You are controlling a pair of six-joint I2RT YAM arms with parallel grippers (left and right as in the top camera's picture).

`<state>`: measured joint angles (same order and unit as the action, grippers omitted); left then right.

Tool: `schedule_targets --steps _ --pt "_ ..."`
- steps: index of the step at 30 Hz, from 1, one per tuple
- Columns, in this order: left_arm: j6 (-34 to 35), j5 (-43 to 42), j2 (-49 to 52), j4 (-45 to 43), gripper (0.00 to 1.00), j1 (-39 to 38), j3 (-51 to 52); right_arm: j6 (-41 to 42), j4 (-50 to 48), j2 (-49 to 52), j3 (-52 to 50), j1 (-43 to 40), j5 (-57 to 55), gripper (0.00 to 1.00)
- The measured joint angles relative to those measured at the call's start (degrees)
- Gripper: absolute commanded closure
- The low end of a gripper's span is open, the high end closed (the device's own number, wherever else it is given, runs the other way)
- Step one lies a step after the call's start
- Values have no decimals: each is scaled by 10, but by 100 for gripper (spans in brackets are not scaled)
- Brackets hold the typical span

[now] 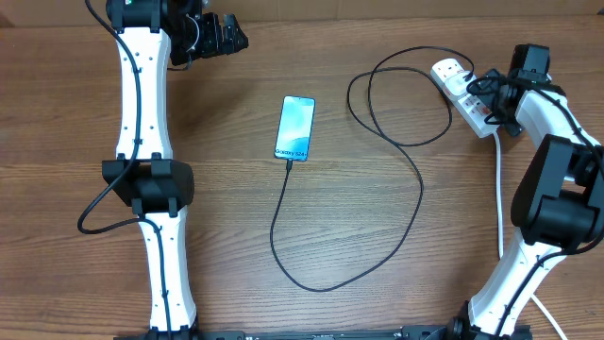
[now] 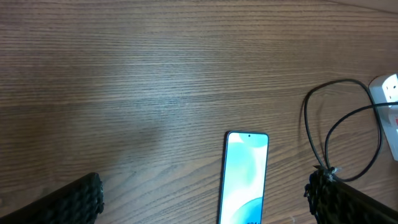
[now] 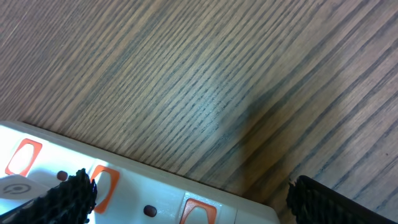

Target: Plug charger to phone and switch on socket

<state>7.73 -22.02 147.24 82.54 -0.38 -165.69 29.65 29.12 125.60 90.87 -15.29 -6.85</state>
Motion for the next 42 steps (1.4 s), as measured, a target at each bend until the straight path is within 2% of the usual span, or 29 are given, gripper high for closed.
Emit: schedule_targets --steps 15,42 --pt "0 0 0 0 0 0 0 8 -6 14 6 -5 33 0" --pt "0 0 0 0 0 0 0 10 55 14 23 -9 71 0"
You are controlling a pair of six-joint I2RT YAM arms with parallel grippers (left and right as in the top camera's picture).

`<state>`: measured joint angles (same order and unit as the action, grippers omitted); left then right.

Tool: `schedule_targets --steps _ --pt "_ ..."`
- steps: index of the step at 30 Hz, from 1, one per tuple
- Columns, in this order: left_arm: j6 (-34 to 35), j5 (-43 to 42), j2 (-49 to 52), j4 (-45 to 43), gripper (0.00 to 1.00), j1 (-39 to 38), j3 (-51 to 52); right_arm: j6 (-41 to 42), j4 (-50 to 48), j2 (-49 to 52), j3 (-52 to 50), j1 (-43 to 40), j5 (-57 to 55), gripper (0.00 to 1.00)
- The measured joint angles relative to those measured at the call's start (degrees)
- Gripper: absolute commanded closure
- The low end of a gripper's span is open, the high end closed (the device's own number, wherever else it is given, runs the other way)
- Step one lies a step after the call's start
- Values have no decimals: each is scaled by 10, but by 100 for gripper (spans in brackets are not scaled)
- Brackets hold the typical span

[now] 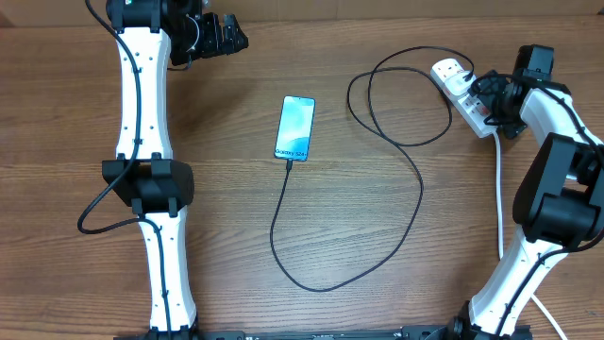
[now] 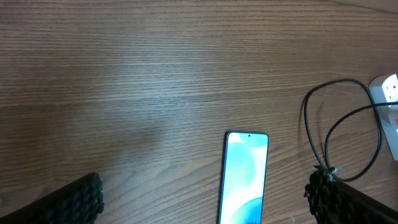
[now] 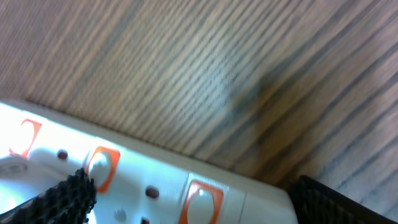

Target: Plug charger to phone and switch on socket

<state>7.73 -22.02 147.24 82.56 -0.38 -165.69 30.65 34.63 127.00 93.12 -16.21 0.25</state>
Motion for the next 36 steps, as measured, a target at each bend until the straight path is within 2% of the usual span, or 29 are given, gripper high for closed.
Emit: schedule_targets --steps 8,11,16,22,27,36 --pt "0 0 0 0 0 0 0 -5 96 -45 3 -14 28 0" --pt "0 0 0 0 0 0 0 -5 137 -115 2 -29 29 0" --pt "0 0 0 0 0 0 0 -5 227 -290 5 -45 24 0" --pt "0 0 0 0 0 0 0 -5 325 -409 10 -28 16 0" --pt "0 0 0 0 0 0 0 -4 393 -459 5 21 -11 0" --pt "0 0 0 0 0 0 0 -4 452 -565 -38 180 -37 0"
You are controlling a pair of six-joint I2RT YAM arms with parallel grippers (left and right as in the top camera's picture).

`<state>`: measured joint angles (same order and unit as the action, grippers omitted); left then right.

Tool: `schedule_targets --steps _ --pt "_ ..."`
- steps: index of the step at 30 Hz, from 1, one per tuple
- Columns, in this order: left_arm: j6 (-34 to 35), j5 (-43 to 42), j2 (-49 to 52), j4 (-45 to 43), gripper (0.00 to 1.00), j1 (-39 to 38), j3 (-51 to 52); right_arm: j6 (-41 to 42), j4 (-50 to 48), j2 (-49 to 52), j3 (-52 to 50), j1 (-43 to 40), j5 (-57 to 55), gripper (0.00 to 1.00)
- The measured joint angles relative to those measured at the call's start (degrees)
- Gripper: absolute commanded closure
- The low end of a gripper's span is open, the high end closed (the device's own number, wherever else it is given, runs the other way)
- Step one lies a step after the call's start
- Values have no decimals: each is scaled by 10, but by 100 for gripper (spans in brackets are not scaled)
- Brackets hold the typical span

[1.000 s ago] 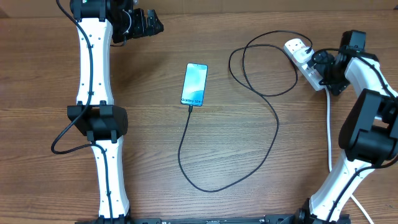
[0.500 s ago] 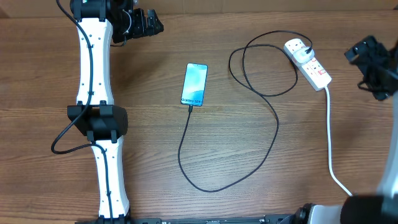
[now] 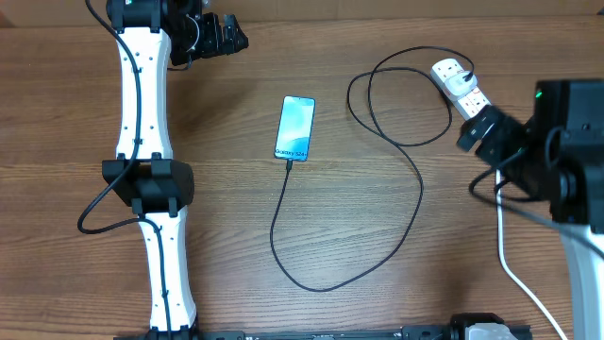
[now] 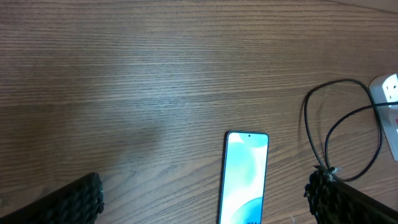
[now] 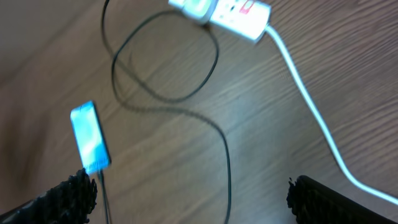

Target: Plug charger to phone and switch on socket

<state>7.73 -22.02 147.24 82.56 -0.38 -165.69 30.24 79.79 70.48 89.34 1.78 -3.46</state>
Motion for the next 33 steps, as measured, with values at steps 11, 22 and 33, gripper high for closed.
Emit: schedule_targets --steps 11,22,33 --pt "0 0 0 0 0 0 0 0 48 -4 -3 25 -4 0" --pt "0 0 0 0 0 0 0 0 77 -3 -4 25 -4 0" --pt "0 0 0 0 0 0 0 -8 -50 -77 -100 25 -12 0"
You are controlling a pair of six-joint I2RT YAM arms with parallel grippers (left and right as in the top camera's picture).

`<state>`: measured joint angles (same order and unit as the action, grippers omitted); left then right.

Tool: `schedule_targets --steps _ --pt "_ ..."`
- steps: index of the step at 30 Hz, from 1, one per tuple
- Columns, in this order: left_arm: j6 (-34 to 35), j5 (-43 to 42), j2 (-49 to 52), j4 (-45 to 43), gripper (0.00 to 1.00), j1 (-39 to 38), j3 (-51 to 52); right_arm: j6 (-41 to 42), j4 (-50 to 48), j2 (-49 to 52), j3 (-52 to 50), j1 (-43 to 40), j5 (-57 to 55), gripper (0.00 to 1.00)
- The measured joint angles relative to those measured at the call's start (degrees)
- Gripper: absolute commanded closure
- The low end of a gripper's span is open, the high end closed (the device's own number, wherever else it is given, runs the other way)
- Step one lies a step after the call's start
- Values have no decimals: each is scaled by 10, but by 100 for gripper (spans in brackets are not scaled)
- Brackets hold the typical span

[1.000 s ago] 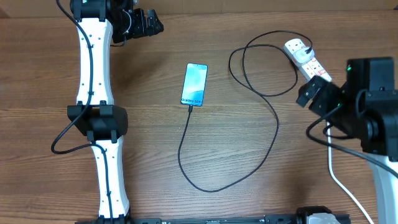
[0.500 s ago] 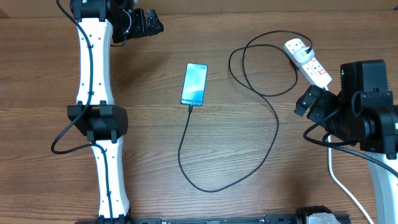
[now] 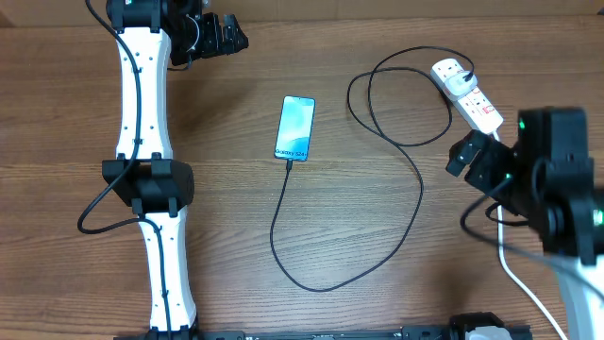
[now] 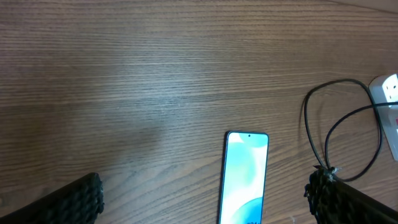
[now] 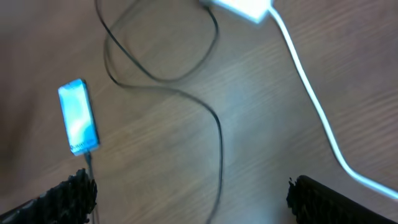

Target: Plug charger to phone and switch on socket

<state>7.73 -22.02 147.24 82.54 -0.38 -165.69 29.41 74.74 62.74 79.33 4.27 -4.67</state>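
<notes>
The phone (image 3: 295, 127) lies face up mid-table with its screen lit; the left wrist view shows it as well (image 4: 245, 177). A black charger cable (image 3: 415, 203) runs from the phone's near end in a wide loop to the plug on the white socket strip (image 3: 469, 92) at the far right. My right gripper (image 3: 477, 159) hangs open, raised and just nearer than the strip, with nothing in it. Its wrist view looks down on the phone (image 5: 78, 124) and cable (image 5: 219, 146). At the far left my left gripper (image 3: 226, 36) stands open and empty.
The strip's white mains cord (image 3: 500, 227) runs down the right side under my right arm and shows in the right wrist view (image 5: 311, 93). The left arm's body stretches along the left side of the wooden table (image 3: 75, 113).
My right gripper has moved a little further from the socket strip, toward the near edge. The phone, cable, strip and left arm have not moved.
At first my right gripper was open and low right at the socket strip, over its orange switches, and it stayed there with a slight shift. Then it was raised and clear of the strip, and now it is further back. The cable was in the lit phone throughout.
</notes>
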Motion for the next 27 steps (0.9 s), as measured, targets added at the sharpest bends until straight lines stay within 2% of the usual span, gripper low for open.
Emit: schedule_targets --steps 6,11,19,27 --pt "0 0 0 0 0 0 0 -35 -177 -171 -153 0 0 0" --pt "0 0 0 0 0 0 0 -49 -259 -318 -301 -4 9 0" --pt "0 0 0 0 0 0 0 -77 -354 -446 -464 -50 57 0" --pt "0 0 0 0 0 0 0 -118 -415 -531 -545 -54 82 0"
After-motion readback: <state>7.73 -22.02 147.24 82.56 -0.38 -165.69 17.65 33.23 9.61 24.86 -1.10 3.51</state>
